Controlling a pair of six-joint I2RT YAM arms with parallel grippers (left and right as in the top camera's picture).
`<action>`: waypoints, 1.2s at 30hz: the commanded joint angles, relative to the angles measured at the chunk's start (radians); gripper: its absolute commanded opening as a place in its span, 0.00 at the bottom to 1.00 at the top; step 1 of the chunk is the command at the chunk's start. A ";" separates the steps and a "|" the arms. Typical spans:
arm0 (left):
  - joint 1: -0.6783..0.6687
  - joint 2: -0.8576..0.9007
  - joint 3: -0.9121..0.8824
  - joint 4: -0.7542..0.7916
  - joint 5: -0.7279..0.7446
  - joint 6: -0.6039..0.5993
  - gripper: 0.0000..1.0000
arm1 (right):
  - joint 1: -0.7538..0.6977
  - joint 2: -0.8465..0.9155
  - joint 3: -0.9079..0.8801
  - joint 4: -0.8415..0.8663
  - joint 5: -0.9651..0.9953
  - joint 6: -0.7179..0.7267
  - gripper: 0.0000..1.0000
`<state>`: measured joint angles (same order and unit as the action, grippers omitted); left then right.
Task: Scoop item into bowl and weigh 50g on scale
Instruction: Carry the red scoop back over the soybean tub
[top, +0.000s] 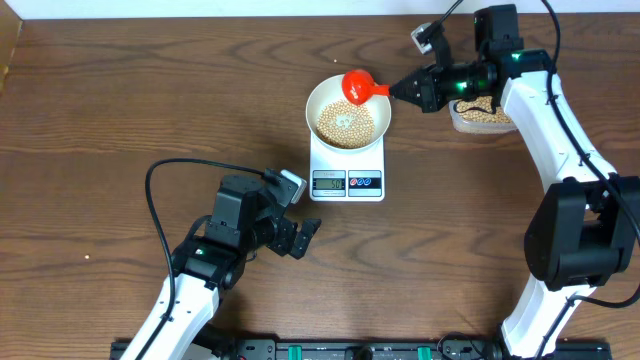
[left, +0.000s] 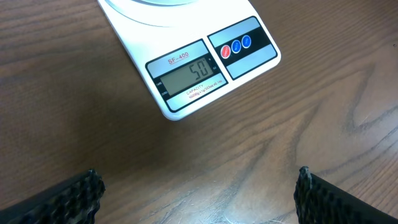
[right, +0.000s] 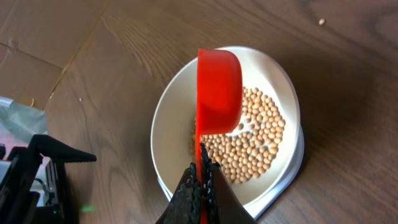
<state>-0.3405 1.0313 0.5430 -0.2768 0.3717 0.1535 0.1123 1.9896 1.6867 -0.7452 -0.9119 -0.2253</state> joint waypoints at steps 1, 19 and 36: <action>0.003 0.000 0.000 0.002 0.002 -0.009 1.00 | -0.010 0.005 0.035 -0.003 -0.048 0.012 0.01; 0.003 0.000 0.000 0.002 0.002 -0.009 1.00 | -0.241 -0.104 0.047 -0.090 -0.173 0.083 0.01; 0.003 0.000 0.000 0.002 0.002 -0.008 1.00 | -0.563 -0.146 0.047 -0.348 0.004 -0.019 0.01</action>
<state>-0.3405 1.0313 0.5430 -0.2768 0.3717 0.1535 -0.4557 1.8725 1.7126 -1.0775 -1.0199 -0.2157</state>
